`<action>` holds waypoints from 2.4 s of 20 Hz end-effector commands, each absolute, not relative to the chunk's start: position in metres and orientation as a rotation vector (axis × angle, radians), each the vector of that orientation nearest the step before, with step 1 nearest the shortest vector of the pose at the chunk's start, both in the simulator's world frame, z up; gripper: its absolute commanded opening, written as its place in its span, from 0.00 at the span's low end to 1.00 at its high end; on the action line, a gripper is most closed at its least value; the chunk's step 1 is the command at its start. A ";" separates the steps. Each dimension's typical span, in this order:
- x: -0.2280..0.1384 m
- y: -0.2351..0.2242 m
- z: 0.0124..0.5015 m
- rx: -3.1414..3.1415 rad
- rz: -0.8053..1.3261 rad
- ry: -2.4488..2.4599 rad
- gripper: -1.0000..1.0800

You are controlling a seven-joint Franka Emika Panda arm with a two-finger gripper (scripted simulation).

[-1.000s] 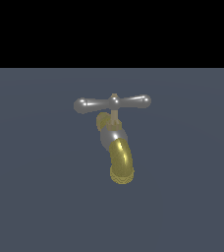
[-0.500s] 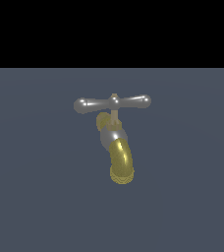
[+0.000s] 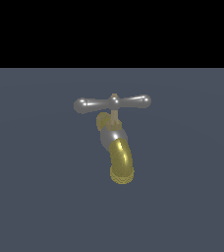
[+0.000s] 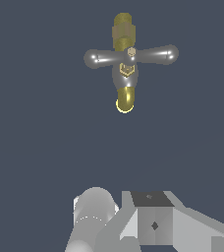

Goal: Turn on the faucet by rotating a designated handle.

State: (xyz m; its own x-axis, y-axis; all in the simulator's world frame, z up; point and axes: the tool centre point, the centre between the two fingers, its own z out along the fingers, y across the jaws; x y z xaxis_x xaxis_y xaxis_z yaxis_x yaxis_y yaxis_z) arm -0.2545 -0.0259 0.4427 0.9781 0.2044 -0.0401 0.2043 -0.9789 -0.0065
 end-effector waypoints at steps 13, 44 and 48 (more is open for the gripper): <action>-0.237 -0.067 0.390 -3.022 0.054 -0.851 0.00; -0.157 -0.122 0.277 -2.526 0.029 -1.877 0.00; -0.145 -0.123 0.264 -2.444 0.026 -1.984 0.00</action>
State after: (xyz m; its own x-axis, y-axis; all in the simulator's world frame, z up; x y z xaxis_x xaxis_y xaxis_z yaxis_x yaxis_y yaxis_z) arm -0.1494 -0.1226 0.2691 0.2381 0.9711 -0.0171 0.9712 -0.2382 -0.0065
